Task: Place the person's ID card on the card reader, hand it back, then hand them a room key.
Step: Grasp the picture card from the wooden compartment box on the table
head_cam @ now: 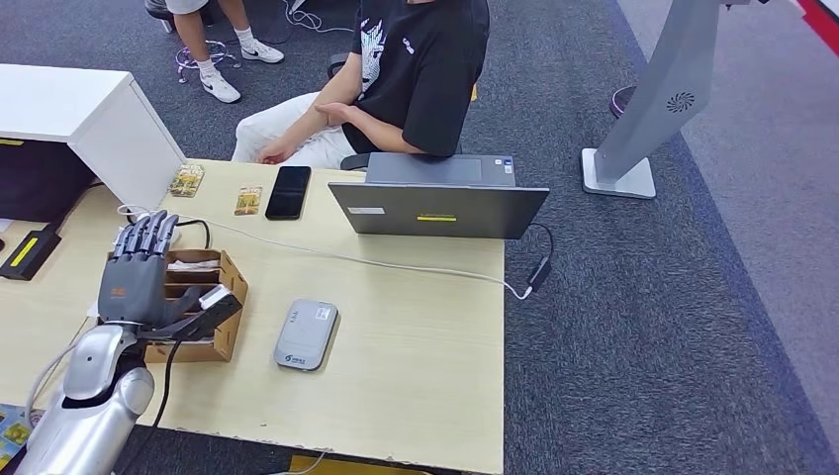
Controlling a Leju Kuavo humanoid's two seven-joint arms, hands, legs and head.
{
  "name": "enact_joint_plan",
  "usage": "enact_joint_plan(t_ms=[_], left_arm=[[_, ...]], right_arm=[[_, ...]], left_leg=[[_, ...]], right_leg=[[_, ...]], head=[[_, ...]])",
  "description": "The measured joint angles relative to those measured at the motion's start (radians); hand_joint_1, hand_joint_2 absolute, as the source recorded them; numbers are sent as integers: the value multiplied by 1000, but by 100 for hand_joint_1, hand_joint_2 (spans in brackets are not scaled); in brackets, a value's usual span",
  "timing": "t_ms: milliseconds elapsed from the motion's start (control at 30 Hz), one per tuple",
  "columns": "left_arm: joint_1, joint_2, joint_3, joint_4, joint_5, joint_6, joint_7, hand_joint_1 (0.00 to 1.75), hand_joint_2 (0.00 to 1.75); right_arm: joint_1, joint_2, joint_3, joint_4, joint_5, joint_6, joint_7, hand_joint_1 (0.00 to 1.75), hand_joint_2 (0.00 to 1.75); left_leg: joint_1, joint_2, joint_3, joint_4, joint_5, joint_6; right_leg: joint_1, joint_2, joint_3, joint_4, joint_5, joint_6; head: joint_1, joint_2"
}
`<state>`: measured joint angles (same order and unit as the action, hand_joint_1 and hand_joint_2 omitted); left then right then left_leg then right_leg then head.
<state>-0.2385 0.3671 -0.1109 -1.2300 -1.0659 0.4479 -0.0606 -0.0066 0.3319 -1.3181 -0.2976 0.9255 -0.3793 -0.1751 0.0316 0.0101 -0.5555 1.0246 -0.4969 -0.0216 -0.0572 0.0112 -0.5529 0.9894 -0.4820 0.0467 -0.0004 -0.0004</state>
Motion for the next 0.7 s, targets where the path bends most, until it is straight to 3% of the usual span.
enact_joint_plan(t_ms=[467,533,667,700], left_arm=[[-17,-3,-8,18,9,-5,-5,0,175],[-18,-3,-12,19,9,-8,-5,8,175],[-21,-2,-17,22,11,-9,-5,175,175],[-21,-2,-18,22,11,-10,-5,175,175]], right_arm=[[6,-1,34,2,-40,-19,-4,0,175],[6,-1,41,2,-50,-19,-3,0,175],[6,-2,50,4,-56,-22,-3,0,175],[6,-2,52,5,-58,-23,-3,0,175]], left_leg=[[0,2,0,0,0,0],[0,2,0,0,0,0],[0,2,0,0,0,0],[0,2,0,0,0,0]], right_leg=[[0,1,-1,0,0,0],[0,1,-1,0,0,0],[0,1,-1,0,0,0],[0,1,-1,0,0,0]], head=[[0,0],[0,0],[0,0],[0,0]])
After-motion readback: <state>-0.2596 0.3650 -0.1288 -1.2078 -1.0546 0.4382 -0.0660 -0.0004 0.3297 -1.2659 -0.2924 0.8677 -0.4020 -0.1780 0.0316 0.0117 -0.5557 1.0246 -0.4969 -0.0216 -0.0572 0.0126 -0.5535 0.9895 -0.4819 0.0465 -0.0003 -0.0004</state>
